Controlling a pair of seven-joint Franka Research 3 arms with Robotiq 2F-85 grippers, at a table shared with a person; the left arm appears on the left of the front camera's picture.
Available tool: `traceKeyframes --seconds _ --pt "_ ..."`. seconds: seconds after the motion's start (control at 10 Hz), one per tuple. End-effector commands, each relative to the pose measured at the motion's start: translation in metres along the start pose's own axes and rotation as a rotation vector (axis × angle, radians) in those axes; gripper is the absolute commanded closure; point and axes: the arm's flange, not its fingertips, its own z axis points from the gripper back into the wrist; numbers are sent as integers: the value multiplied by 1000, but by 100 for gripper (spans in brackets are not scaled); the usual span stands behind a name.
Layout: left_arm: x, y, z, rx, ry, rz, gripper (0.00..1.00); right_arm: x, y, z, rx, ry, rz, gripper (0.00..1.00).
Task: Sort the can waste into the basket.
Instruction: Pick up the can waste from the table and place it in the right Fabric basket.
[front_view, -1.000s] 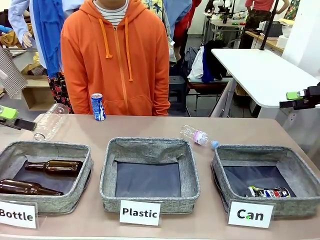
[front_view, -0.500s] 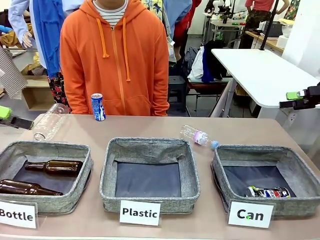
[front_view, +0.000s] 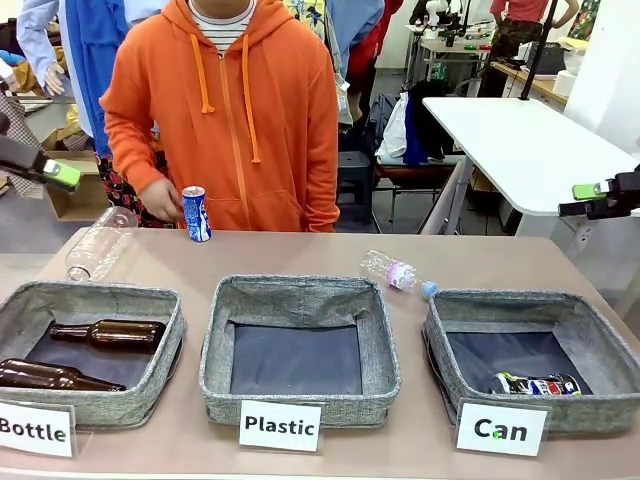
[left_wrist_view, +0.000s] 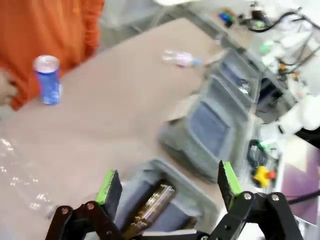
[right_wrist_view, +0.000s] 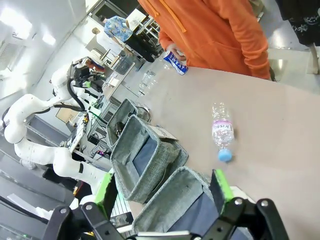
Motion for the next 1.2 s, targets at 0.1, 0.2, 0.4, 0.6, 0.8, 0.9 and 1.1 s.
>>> traceKeyframes --seconds 0.1,0.2,0.4,0.6,0.8,0.9,1.1 --pt "-30 1 62 -21 -25 -1 0 -5 3 -1 -19 7 25 0" --pt "-51 -7 121 66 -68 77 0 -5 3 -1 -19 7 25 0" --pt "-96 -22 209 163 -184 212 0 -5 3 -1 -19 7 25 0" --pt "-145 -37 254 229 -295 334 0 -5 3 -1 -19 7 25 0" --pt "-192 -43 273 251 -454 398 0 -5 3 -1 -19 7 25 0" --pt "-211 -46 276 243 -491 404 0 -5 3 -1 -19 7 25 0" --pt "-223 -42 272 227 -487 413 0 -5 3 -1 -19 7 25 0"
